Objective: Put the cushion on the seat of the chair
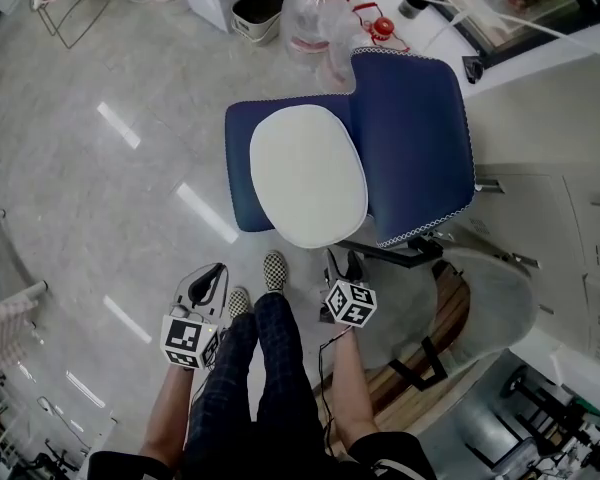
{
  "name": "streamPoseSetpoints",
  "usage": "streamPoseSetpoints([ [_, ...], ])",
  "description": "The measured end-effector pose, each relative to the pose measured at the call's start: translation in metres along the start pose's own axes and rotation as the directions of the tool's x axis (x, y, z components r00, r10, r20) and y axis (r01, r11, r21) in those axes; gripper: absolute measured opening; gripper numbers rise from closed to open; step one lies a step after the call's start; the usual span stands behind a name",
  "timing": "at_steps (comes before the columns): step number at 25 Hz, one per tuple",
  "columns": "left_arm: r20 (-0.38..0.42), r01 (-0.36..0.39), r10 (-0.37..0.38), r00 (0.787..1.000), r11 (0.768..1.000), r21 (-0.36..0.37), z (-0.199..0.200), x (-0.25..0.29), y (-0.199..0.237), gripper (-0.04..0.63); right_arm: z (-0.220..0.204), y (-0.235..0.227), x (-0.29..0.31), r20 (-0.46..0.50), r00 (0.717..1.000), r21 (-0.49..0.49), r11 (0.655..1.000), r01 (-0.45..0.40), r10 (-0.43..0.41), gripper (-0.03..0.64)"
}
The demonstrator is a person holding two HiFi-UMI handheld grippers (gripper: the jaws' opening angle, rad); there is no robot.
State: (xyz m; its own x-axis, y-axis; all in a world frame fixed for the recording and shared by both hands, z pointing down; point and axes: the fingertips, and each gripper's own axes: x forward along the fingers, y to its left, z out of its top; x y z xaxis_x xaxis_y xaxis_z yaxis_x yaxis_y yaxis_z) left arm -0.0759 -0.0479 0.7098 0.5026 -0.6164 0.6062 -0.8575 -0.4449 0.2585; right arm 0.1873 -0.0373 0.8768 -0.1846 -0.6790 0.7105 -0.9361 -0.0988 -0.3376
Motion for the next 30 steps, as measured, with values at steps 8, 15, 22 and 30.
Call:
streamPoseSetpoints([
  [8,0.049,0.003,-0.005,0.999,0.999,0.038,0.038,-0.025,-0.005,0.032,0.03,0.034,-0.033,0.024,0.999,-0.098,0.994,-0.038,0.041,0.27],
  [15,0.094,-0.008,0.003,0.996,0.998,0.062,0.075,-0.053,-0.007,0.032,0.058,0.065,-0.064,0.037,0.997,-0.137,0.988,-0.068,0.074,0.268],
  [22,0.144,-0.005,-0.009,0.99,0.995,0.095,0.109,-0.087,-0.011,0.032,0.097,0.109,-0.107,0.079,0.986,-0.192,0.973,-0.129,0.146,0.268],
  [30,0.211,-0.016,-0.009,0.977,0.993,0.114,0.156,-0.131,-0.022,0.032,0.145,0.164,-0.166,0.137,0.968,-0.322,0.934,-0.157,0.21,0.265],
])
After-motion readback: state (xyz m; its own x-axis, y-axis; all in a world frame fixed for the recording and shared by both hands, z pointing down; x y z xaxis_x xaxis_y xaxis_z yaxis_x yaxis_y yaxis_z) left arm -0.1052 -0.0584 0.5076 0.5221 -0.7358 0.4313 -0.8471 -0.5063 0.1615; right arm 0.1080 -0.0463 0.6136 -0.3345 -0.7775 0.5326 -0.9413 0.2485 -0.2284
